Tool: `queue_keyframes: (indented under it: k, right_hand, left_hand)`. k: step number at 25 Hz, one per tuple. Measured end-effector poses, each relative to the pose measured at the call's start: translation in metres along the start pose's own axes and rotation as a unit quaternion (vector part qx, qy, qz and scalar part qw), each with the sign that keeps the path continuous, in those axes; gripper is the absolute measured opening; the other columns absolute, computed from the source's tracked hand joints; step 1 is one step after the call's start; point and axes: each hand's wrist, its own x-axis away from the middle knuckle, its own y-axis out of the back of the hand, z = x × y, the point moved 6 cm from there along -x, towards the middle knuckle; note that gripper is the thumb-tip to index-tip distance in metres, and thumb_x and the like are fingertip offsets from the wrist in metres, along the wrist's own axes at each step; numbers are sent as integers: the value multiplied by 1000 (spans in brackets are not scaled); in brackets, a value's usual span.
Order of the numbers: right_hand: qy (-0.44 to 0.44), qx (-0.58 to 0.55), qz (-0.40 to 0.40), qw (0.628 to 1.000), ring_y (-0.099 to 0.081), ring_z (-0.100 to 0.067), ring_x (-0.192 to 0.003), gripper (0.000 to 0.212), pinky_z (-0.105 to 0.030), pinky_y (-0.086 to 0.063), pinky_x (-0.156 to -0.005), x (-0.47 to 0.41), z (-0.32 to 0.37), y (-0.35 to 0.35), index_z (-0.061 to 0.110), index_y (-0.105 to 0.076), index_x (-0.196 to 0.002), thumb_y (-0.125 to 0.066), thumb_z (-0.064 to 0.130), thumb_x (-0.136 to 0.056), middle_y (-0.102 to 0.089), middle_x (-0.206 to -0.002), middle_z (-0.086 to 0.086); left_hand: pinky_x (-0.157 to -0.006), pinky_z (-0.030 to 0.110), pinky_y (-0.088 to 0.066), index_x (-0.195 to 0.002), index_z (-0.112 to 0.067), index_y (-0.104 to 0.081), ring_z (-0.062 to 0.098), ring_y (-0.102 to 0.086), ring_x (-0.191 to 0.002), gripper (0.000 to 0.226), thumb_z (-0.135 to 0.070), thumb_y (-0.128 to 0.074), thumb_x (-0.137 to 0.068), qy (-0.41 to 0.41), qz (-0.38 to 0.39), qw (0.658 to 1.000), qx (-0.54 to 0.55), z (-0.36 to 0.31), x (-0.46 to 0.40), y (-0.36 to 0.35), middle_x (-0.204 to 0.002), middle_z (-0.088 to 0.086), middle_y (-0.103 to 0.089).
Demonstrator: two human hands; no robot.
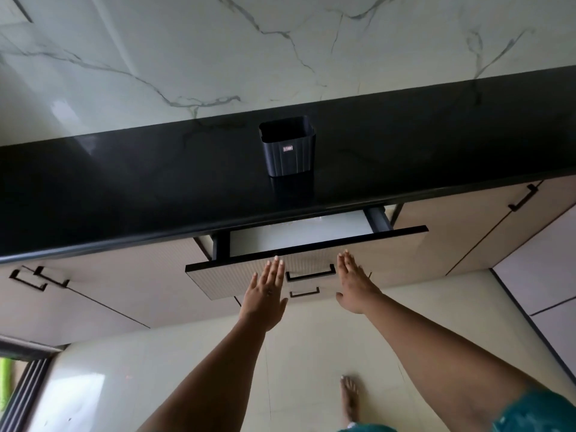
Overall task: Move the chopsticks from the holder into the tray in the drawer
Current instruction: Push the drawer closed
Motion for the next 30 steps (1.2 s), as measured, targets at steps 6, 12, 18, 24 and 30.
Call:
queue_keyframes:
  k: [6,12,18,24,30]
  right_hand:
    - [-30,-64,-4,998,21,-26,-147,94,-39,1,-121,-73,-6,26,10,24,-149,-52,21,-95,34,-155,-12]
    - [-68,-78,-9,995,37,-27,-137,112,-42,7,-119,-121,3,17,20,48,-132,-57,18,-93,52,-140,-15]
    - [-95,-10,16,995,33,-36,-141,92,-47,11,-120,-158,6,12,7,34,-142,-46,12,-95,41,-147,-24]
    - [-93,-16,-67,993,18,-30,-148,89,-46,1,-122,-143,-1,21,16,23,-149,-48,26,-97,22,-159,-16]
    - [-31,41,-183,982,-9,-30,-150,66,-48,-10,-120,-76,20,22,17,-18,-154,-43,38,-96,-21,-161,-8]
  left_hand:
    - [-117,39,6,-148,-6,16,32,18,-145,93,-46,-46,-93,67,26,997,-9,23,-76,-5,-156,18,23]
    - [-111,40,15,-138,-1,30,35,33,-135,103,-50,-48,-90,113,48,992,33,21,-127,-21,-145,24,35]
    - [-113,36,12,-148,-4,16,34,20,-144,81,-22,-43,-95,152,45,977,145,21,-154,-20,-155,21,21]
    - [-117,34,1,-149,-8,13,26,11,-147,85,-32,-48,-95,163,-15,974,157,22,-138,-11,-159,14,12]
    - [-82,33,-47,-129,-11,-47,25,-62,-102,44,-38,-39,-96,119,-100,986,53,13,-88,25,-116,11,-67]
